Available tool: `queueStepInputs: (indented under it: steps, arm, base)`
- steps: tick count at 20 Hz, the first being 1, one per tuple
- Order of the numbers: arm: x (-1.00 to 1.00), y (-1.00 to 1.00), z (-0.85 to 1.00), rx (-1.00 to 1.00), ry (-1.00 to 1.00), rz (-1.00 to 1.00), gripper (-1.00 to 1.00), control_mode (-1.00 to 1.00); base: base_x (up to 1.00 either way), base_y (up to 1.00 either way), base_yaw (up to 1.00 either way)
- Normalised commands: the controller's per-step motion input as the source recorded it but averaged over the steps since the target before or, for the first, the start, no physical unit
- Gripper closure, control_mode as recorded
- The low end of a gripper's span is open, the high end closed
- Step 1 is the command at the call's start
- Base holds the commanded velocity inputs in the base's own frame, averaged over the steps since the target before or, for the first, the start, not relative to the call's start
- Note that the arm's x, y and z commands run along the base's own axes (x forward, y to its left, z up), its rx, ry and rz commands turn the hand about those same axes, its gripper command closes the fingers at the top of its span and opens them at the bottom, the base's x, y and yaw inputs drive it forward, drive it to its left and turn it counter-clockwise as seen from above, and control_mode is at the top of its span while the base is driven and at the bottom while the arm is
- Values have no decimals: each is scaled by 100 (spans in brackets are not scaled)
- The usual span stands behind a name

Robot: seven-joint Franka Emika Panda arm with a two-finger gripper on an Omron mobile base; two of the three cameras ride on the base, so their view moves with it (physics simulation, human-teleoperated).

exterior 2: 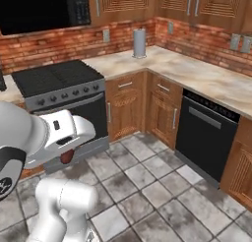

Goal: Retrieve the sausage and cheese from the fridge and place them on the cutting board on the counter.

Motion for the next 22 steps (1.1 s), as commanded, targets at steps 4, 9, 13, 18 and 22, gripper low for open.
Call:
queueStepInputs:
  steps: [4,9,13,18,22]
  arm:
    - [0,0,0,0,0,0,100,100]
    - [0,0,0,0,0,0,100,100]
    - [0,0,0,0,0,0,100,100]
    - [0,0,0,0,0,0,100,100]
    - [0,0,0,0,0,0,100,100]
  base:
    - [93,-94,-37]
    - [47,-100,-49]
    - [18,-100,-51]
    - [-1,-100,-45]
    - [-4,-100,-26]
